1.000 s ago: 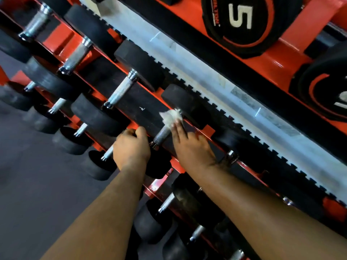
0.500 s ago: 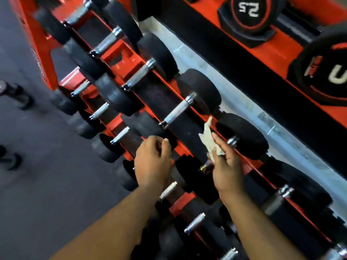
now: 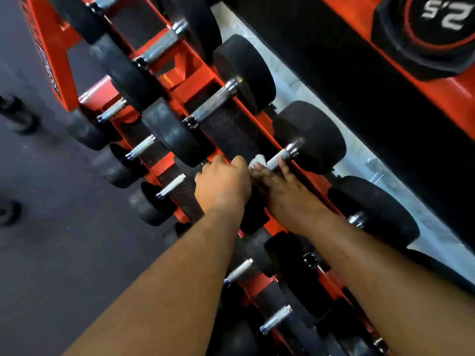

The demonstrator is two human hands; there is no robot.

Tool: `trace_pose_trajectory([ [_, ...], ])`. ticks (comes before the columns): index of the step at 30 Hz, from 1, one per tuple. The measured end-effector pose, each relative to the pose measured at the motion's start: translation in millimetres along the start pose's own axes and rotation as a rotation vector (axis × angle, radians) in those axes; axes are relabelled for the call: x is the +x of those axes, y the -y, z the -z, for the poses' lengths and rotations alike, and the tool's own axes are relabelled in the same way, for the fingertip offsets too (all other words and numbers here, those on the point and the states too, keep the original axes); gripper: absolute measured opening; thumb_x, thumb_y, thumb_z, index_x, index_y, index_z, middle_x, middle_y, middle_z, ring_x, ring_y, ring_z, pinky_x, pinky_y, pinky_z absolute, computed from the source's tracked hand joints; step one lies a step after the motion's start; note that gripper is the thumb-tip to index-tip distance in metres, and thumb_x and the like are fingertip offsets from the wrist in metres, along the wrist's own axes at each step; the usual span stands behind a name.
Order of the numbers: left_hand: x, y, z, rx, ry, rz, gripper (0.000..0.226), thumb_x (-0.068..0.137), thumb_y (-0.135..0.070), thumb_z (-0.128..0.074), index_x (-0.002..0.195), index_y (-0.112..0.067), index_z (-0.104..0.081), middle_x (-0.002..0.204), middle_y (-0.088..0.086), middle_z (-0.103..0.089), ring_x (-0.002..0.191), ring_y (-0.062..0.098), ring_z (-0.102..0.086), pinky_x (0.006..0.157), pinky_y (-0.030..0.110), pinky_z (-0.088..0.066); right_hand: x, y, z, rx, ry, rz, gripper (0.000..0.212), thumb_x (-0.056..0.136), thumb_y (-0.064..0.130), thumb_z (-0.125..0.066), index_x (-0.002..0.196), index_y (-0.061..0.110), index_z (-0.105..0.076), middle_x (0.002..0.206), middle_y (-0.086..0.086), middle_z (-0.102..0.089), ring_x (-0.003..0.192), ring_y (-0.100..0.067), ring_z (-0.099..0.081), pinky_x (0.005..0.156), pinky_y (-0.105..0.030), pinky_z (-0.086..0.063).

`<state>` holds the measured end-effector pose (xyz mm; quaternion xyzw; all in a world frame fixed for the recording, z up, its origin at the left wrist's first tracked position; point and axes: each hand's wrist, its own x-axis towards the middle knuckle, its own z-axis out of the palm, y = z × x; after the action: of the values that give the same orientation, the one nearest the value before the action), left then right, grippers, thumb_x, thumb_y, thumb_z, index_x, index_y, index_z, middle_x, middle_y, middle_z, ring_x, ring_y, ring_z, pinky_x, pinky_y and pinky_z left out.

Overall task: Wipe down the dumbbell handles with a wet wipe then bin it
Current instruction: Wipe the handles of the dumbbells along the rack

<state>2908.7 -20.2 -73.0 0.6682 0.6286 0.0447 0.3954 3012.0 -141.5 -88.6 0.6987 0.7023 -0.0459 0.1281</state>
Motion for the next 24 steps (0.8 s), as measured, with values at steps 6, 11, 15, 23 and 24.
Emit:
trace_pose_trajectory([
  [6, 0, -2, -1, -0.004, -0.043, 0.019, 0.053, 0.08, -0.053, -0.029, 0.1, -0.023, -0.068, 0.103, 0.005, -0.07, 0.104, 0.033, -0.06, 0.089, 0.049, -0.052, 49, 6, 13, 0.057, 0.08, -0.028, 0.063, 0.081, 0.01, -0.02, 0.133, 0.015, -0.054, 0.115, -0.001, -0.055, 0.115, -0.023, -0.05, 0.121, -0.047, 0.019],
  [11, -2, -2, -2, -0.008, -0.053, 0.021, 0.049, 0.082, -0.053, -0.032, 0.098, -0.023, -0.068, 0.103, 0.005, -0.069, 0.105, 0.032, -0.06, 0.085, 0.045, -0.052, 13, 8, -11, -0.095, 0.002, -0.114, 0.064, 0.091, 0.012, -0.023, 0.154, 0.01, -0.035, 0.16, -0.013, -0.033, 0.15, -0.033, -0.027, 0.121, -0.055, -0.008],
  [15, -3, -2, -2, -0.024, -0.058, 0.024, 0.045, 0.083, -0.052, -0.035, 0.096, -0.024, -0.067, 0.102, 0.004, -0.069, 0.106, 0.032, -0.059, 0.084, 0.043, -0.051, -7, 3, -8, -0.054, 0.024, 0.049, 0.063, 0.093, 0.019, -0.033, 0.155, 0.008, -0.03, 0.161, -0.01, -0.032, 0.15, -0.03, -0.026, 0.118, -0.06, -0.021],
  [23, -4, -3, -2, -0.043, -0.074, 0.017, 0.037, 0.088, -0.049, -0.04, 0.098, -0.026, -0.068, 0.104, 0.002, -0.067, 0.107, 0.029, -0.058, 0.083, 0.041, -0.048, 57, 3, -1, -0.04, 0.035, -0.034, 0.034, 0.087, 0.015, -0.055, 0.121, 0.016, -0.057, 0.097, -0.002, -0.06, 0.1, -0.026, -0.056, 0.12, -0.061, -0.017],
  [24, -4, -2, -2, -0.044, -0.079, 0.017, 0.037, 0.087, -0.049, -0.04, 0.096, -0.026, -0.067, 0.102, 0.002, -0.067, 0.106, 0.029, -0.058, 0.082, 0.041, -0.048, 49, 4, -6, -0.062, -0.021, -0.028, 0.038, 0.085, 0.012, -0.058, 0.122, 0.015, -0.057, 0.098, -0.003, -0.06, 0.101, -0.027, -0.055, 0.118, -0.061, -0.024],
])
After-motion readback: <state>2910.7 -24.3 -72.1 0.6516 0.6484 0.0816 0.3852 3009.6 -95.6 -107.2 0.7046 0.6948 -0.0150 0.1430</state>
